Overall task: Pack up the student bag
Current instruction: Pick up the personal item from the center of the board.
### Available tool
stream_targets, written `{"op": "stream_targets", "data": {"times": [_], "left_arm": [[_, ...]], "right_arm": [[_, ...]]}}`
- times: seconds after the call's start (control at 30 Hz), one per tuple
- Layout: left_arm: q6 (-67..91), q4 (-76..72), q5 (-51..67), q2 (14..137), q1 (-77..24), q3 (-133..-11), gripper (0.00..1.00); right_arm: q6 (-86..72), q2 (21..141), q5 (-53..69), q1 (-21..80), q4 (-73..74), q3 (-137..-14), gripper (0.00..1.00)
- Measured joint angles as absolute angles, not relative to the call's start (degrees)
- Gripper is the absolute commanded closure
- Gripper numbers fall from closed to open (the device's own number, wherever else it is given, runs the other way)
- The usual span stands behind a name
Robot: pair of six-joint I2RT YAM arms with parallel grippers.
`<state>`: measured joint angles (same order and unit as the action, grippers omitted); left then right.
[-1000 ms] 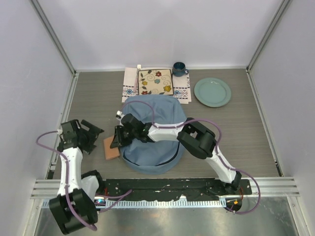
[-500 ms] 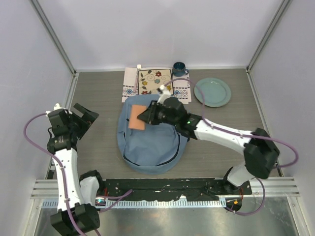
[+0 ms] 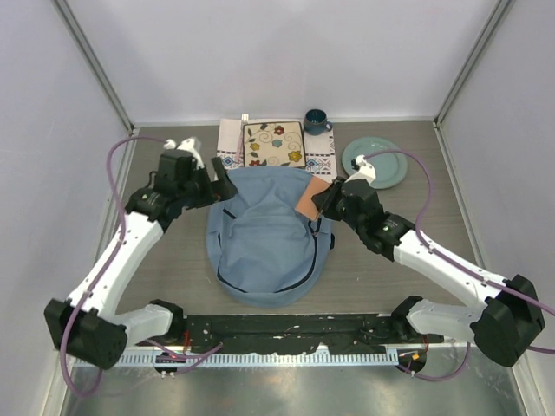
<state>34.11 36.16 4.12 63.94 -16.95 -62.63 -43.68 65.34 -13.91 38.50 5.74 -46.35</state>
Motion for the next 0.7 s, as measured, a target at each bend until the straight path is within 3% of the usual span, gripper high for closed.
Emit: {"op": "stream_targets", "data": {"times": [0.33,0.7], "left_arm": [[25.0,36.4,-3.4,84.1,-34.7,-76.2,0.1],[23.2,38.6,-4.8,94.0,-36.8,-81.9,0.13]], "right_arm": [[-43.9,60.1,-18.0,38.0,9.9,-44.8,0.93],[-43.9,56.2,-22.3,36.2,12.6,-44.2,0.93]]}}
